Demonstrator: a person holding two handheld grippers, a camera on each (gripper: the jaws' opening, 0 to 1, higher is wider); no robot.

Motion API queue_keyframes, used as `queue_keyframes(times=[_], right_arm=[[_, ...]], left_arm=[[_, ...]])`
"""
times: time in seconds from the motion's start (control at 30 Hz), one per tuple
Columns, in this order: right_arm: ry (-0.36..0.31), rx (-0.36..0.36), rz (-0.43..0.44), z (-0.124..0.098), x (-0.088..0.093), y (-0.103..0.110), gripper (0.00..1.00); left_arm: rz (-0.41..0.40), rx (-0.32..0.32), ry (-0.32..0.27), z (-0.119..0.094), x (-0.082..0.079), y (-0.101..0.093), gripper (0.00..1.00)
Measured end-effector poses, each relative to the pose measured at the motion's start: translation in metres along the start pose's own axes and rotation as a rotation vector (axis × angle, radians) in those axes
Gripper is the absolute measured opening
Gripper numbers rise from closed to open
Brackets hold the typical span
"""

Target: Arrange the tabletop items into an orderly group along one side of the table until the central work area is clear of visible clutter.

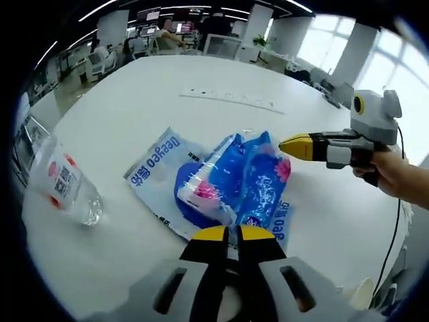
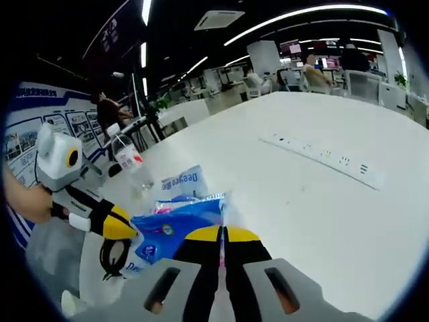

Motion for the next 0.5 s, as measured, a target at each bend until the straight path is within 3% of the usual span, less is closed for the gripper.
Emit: queue_keyframes(times=[0.23,0.5], right_arm=[[-0.045,0.031,-0.013,-0.011,-0.009,0.007,0.0],[-0.102,0.08,0.038,-0.035,-0.007,0.011,0.0]], left_arm=[[-0.073,0.006,-0.049,-0.004,-0.007,0.002,0.01],[-0.043,0.042,-0.071,-0.013,-0.018,-0.008,0.0]])
Point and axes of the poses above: the point that each gripper's makers call its tool centre point, and the gripper's own axes: z roughly forward along the fingers, y roughly to its left, x roughly out of its underside, the point moved 7 cm from there along -z, roughly backward along the fingers, and after that the axes turned 1 degree about -z, right-handed, at the moved point
